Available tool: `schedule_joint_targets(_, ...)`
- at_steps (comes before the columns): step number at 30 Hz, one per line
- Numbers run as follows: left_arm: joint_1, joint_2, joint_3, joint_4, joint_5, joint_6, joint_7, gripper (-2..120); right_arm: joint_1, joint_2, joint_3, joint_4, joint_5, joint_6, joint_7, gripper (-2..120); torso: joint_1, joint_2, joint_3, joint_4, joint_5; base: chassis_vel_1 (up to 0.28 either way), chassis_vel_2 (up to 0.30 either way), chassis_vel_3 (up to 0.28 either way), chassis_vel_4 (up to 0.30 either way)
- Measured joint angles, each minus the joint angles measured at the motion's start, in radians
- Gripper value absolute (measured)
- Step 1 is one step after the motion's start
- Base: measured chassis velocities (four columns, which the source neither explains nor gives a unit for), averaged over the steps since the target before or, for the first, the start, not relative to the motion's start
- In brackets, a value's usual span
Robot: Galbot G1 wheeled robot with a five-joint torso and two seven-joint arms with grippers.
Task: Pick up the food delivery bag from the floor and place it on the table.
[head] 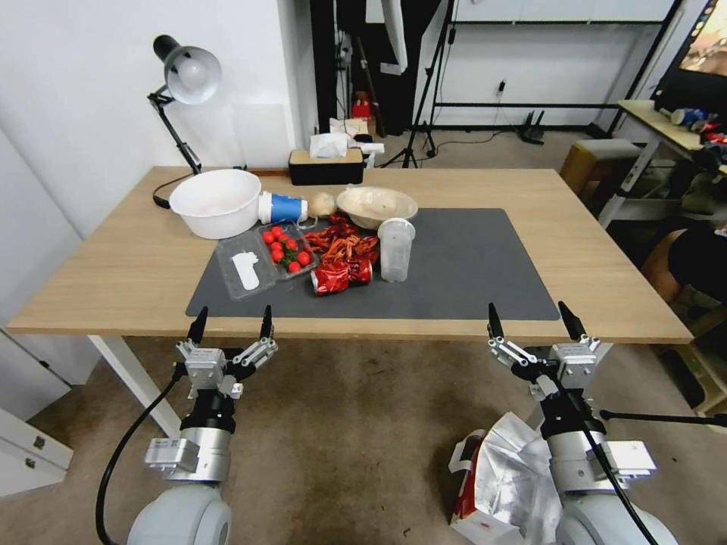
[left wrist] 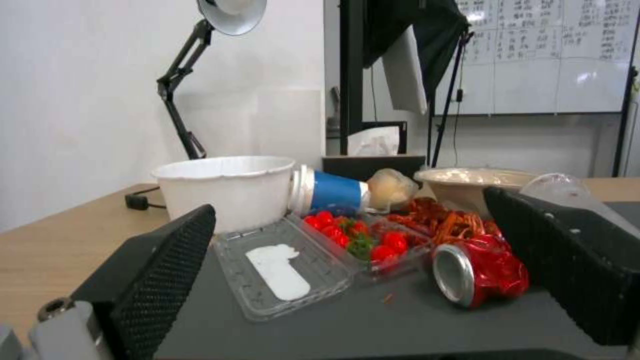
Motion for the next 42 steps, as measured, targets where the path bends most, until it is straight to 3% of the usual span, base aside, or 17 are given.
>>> schedule_joint_targets(9, 0.0, -0.002, 0.002, 0.005, 0.01, -0.008, 0.0, 100, 0.0, 0.0, -0.001, -0.001, 0.0, 0.001, -0.002, 100, -0.01, -0.023, -0.012, 0.0, 0.0, 0.0, 0.0, 0.0, 0.0)
schedule_joint_targets(34, 0.008, -0.002, 0.003, 0.005, 0.022, -0.018, 0.003, 100, -0.002, 0.03, -0.007, 0.003, -0.01, 0.009, -0.002, 100, -0.069, -0.156, -0.087, 0.0, 0.0, 0.0, 0.0, 0.0, 0.0)
schedule_joint_targets(42, 0.018, -0.006, 0.001, -0.016, 0.076, -0.016, -0.001, 100, -0.003, 0.033, -0.005, 0.002, -0.01, 0.01, -0.003, 100, -0.086, -0.196, -0.11, 0.0, -0.0001, 0.0, 0.0, 0.0, 0.0)
